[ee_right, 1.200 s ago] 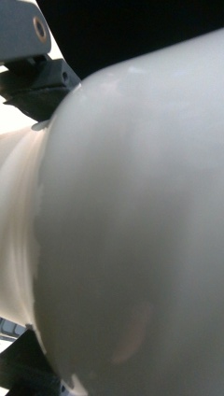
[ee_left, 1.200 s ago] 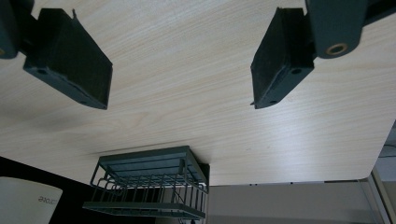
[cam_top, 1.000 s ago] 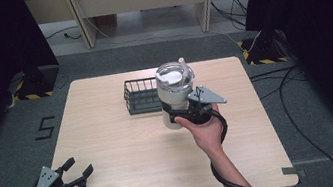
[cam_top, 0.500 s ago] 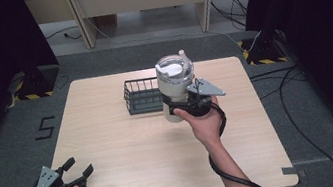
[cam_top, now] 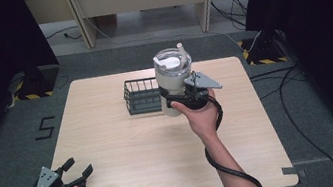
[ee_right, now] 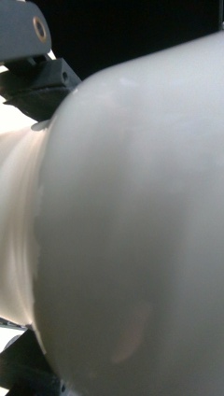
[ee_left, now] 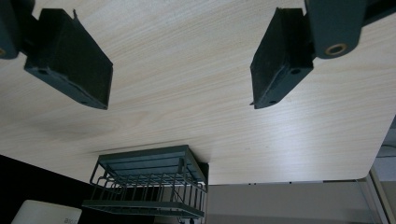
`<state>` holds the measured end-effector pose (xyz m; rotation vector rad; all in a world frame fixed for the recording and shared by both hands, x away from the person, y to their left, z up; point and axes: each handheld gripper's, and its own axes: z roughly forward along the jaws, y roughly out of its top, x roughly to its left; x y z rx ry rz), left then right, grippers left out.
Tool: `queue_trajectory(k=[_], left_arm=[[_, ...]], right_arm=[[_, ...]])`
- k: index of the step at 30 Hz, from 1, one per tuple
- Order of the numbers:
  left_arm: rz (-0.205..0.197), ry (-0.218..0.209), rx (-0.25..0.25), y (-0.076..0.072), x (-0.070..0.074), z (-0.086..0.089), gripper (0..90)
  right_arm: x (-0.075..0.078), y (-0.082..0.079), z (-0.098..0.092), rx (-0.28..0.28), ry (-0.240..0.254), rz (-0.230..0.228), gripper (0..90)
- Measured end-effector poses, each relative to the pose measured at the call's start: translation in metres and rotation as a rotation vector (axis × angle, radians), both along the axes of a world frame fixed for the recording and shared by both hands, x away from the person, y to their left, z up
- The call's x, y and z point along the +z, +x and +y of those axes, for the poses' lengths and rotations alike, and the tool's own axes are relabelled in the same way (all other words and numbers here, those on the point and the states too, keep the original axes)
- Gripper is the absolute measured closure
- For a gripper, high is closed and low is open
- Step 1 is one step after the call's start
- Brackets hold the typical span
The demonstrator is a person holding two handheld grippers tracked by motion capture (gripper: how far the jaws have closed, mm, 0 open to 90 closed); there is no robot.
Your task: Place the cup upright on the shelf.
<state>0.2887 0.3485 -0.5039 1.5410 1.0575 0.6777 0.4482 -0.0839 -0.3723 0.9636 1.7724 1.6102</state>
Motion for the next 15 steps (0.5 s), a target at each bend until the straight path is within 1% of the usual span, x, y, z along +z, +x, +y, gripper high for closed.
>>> queue_trajectory(k=[3, 6, 15], left_arm=[[0.001, 0.0, 0.001, 0.0, 0.0, 0.0, 20.4], [0.002, 0.003, -0.001, 0.0, 0.0, 0.0, 20.4], [0.002, -0.003, 0.001, 0.001, -0.001, -0.001, 20.5]], right_arm=[[-0.001, 0.003, 0.002, -0.002, 0.002, 0.008, 10.7], [0.0, 0.007, 0.004, -0.005, -0.003, 0.004, 10.7], [0.004, 0.017, 0.008, -0.009, 0.001, 0.002, 10.7]])
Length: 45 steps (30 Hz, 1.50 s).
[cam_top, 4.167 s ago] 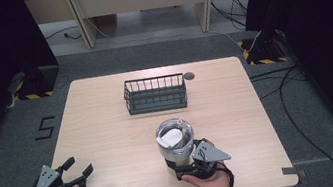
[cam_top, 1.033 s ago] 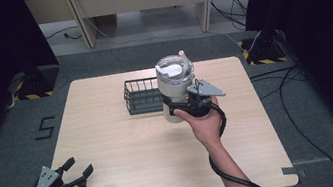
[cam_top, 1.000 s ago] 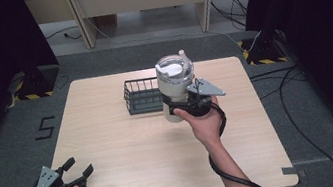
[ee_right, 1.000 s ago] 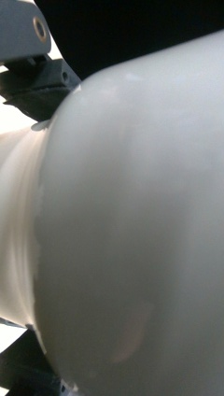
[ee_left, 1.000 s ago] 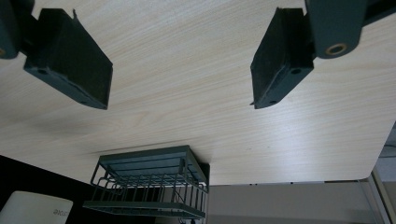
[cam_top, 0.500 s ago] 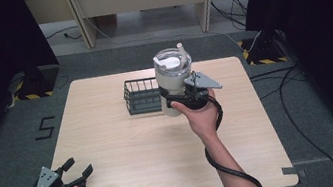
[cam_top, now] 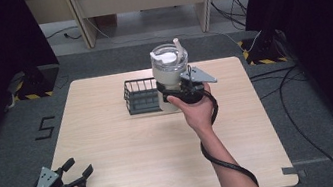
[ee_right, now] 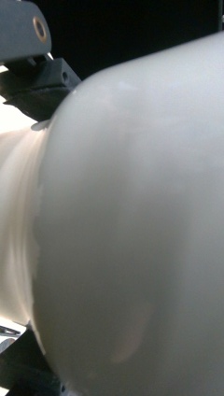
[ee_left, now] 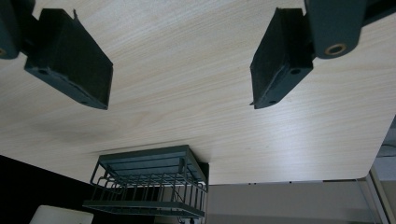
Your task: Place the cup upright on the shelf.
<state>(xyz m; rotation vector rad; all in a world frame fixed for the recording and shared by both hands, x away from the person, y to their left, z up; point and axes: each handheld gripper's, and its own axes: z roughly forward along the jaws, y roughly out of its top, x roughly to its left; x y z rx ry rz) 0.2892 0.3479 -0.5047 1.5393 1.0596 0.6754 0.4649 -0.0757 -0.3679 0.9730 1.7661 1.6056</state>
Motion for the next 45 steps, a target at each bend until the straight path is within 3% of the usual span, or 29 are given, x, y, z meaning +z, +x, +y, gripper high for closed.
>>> queue_trajectory(k=[24, 45], left_arm=[[0.002, -0.003, 0.0, 0.001, 0.0, 0.0, 20.6], [0.012, -0.008, 0.041, 0.002, -0.001, 0.004, 20.6]], right_arm=[[0.009, 0.022, 0.01, -0.01, 0.0, 0.008, 10.6], [0.015, 0.045, 0.007, -0.013, 0.016, 0.006, 10.7]])
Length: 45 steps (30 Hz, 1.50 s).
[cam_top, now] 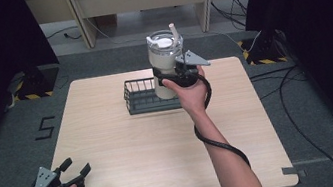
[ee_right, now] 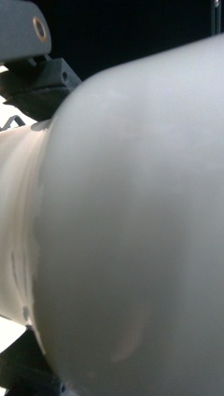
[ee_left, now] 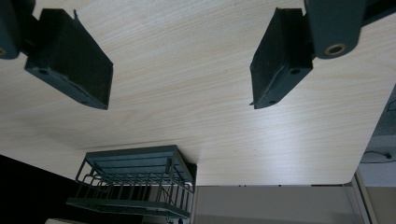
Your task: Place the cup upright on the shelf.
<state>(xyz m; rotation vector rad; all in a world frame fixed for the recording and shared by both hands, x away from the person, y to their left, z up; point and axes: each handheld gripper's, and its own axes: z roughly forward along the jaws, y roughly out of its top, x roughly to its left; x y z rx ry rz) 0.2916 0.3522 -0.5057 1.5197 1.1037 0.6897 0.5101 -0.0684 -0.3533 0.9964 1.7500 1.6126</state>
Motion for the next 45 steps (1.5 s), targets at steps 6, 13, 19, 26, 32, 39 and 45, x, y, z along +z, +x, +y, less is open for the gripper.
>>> queue_trajectory(k=[6, 13, 19, 26, 32, 39, 45], left_arm=[[-0.006, -0.001, -0.01, -0.001, 0.001, 0.0, 20.6], [-0.013, -0.001, -0.027, -0.001, 0.001, -0.003, 20.6], [-0.011, -0.002, -0.028, 0.0, 0.001, -0.004, 20.7], [-0.011, 0.002, -0.028, -0.001, 0.001, -0.004, 20.6], [-0.011, 0.0, -0.02, -0.002, 0.001, -0.002, 20.6], [-0.007, 0.0, -0.02, -0.002, 0.0, -0.002, 20.6], [-0.006, 0.002, -0.019, -0.001, 0.0, -0.002, 20.6]], right_arm=[[0.0, 0.001, 0.001, -0.008, -0.003, 0.0, 10.7], [-0.001, 0.003, 0.003, -0.024, -0.009, 0.004, 10.7], [0.001, 0.009, 0.006, -0.028, -0.003, 0.008, 10.6], [0.002, 0.016, 0.009, -0.035, 0.01, 0.013, 10.6], [0.002, 0.024, 0.012, -0.047, 0.008, 0.013, 10.7], [0.002, 0.031, 0.016, -0.049, -0.005, 0.012, 10.6], [0.0, 0.037, 0.02, -0.051, -0.006, 0.016, 10.7]])
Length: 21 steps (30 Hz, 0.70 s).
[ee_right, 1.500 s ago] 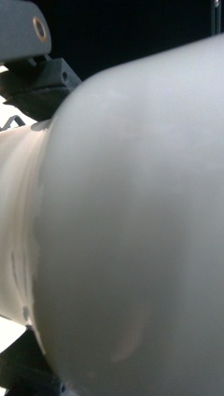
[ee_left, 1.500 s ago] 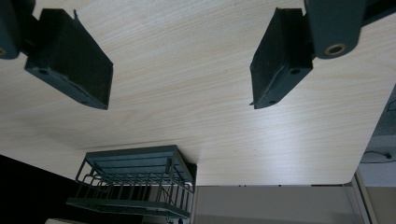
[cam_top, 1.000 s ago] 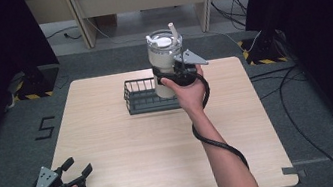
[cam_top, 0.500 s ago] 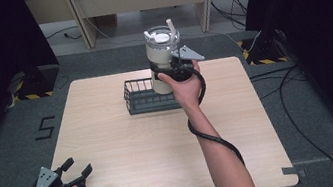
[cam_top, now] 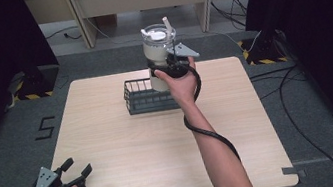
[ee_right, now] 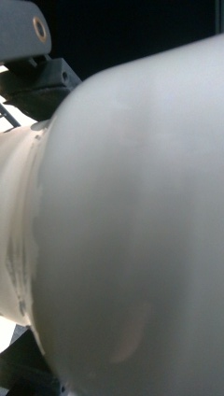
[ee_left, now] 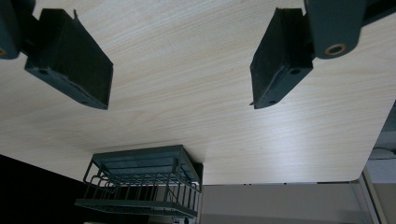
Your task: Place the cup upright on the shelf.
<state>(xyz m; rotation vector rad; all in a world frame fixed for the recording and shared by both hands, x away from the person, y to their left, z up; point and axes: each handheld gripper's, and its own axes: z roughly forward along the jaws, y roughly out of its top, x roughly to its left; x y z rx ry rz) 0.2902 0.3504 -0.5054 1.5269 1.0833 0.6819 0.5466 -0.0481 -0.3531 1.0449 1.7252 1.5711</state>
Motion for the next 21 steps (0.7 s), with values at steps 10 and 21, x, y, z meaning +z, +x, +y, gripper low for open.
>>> queue_trajectory(k=[10, 21], left_arm=[[-0.002, 0.0, -0.002, 0.0, 0.0, -0.001, 20.6], [0.001, -0.002, -0.002, 0.0, 0.0, 0.0, 20.6]], right_arm=[[-0.003, 0.005, 0.004, -0.008, -0.006, 0.0, 10.6], [-0.011, 0.011, 0.01, -0.015, 0.007, 0.012, 10.6]])
